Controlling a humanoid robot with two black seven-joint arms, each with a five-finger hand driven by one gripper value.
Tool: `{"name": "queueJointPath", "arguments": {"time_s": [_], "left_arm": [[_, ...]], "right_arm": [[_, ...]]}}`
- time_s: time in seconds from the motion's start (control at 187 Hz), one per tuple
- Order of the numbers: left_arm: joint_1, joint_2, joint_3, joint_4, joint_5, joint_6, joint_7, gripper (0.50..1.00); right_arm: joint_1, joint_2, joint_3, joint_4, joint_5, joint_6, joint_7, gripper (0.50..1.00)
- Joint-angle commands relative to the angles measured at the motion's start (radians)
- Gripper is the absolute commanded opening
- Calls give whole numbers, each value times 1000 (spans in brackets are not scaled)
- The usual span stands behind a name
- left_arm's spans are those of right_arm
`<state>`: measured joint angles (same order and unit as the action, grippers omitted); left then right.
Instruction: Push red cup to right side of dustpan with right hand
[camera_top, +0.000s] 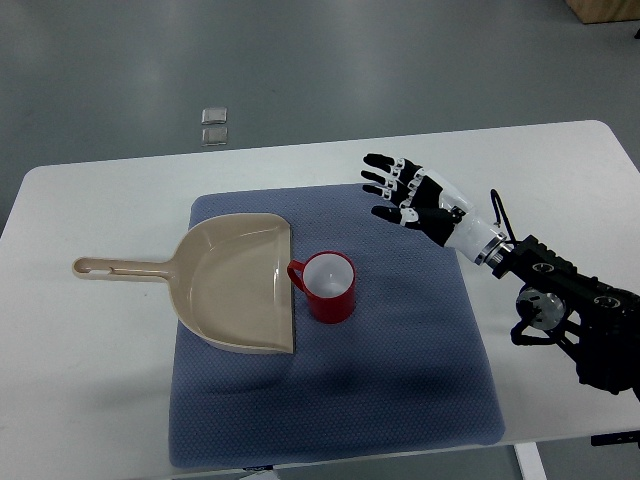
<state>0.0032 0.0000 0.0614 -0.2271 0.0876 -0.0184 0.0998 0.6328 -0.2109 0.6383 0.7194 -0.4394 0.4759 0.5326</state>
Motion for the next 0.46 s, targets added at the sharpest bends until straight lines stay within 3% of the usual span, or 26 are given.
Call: {"name": "queueJointPath", "arguments": {"time_s": [0.0, 0.107, 0.165, 0.368, 0.459], "left_arm": [[0, 0, 0, 0, 0, 0, 0, 1000], [0, 0, -2, -1, 0, 0, 0, 1000], [0, 0, -2, 0, 0, 0, 0, 1000], [0, 0, -2, -1, 1, 0, 0, 1000], [0, 0, -2, -1, 1, 0, 0, 1000]], "right_arm": [[34, -15, 0, -6, 224, -26, -153, 930], [59, -47, -2, -11, 439, -45, -359, 932], [64, -54, 0, -17, 499, -56, -408, 932], [62, -59, 1, -25, 533, 23, -299, 932], [61, -56, 1, -25, 528, 32, -293, 932]]}}
